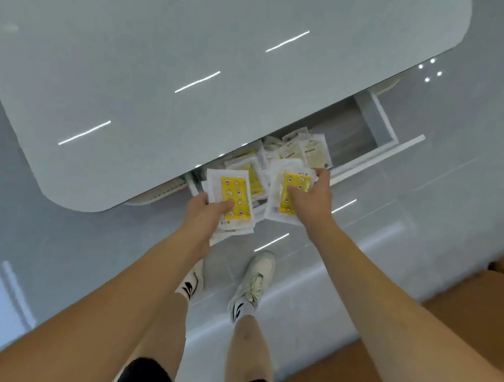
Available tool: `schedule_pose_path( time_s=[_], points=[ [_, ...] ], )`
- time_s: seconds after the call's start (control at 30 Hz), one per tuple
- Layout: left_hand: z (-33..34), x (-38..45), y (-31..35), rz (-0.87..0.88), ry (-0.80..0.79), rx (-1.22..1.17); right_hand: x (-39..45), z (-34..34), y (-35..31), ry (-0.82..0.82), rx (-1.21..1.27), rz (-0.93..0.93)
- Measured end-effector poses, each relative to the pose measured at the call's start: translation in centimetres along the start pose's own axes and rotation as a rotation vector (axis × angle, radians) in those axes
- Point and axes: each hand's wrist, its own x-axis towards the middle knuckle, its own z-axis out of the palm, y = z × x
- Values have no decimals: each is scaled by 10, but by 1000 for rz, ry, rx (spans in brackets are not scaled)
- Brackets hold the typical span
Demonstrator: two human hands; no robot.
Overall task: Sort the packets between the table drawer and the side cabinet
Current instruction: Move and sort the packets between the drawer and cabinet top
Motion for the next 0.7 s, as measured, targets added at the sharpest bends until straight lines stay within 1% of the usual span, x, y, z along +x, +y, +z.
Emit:
schedule_pose_path(
  time_s=[0.13, 0.2, 0.3, 0.37, 0.43, 0.47, 0.5, 0.53, 0.6, 0.63, 0.67, 0.7],
  points=[
    [20, 82, -8, 0, 28, -40, 76, 34, 21, -27, -110, -9],
    [30, 112, -11, -24, 38, -50, 107, 48, 23, -44, -146, -44],
    [44, 145, -13, -41, 15, -41, 144, 65, 25, -21, -235, -70],
    [52, 159, -13, -1, -15, -28, 163, 70, 26, -26, -234, -63],
    [56, 168, -13, 67, -27, -1, 176, 72, 25, 2, -199, -65],
    [56, 171, -13, 116, -15, 48, 181, 72, 24, 44, -206, -90],
    [55, 172, -13, 174, 10, 142, 184, 71, 24, 92, -275, -129],
    [53, 172, -13, 235, 49, 258, 184, 70, 25, 121, -392, -169],
    [46, 167, -18, 327, 148, 529, 173, 69, 28, 123, -623, -279],
    [42, 162, -21, 364, 189, 680, 166, 69, 31, 94, -696, -356],
    [38, 156, -24, 413, 219, 821, 157, 69, 32, 32, -741, -432],
    [34, 150, -26, 472, 226, 943, 149, 70, 33, -68, -766, -490]
  ],
)
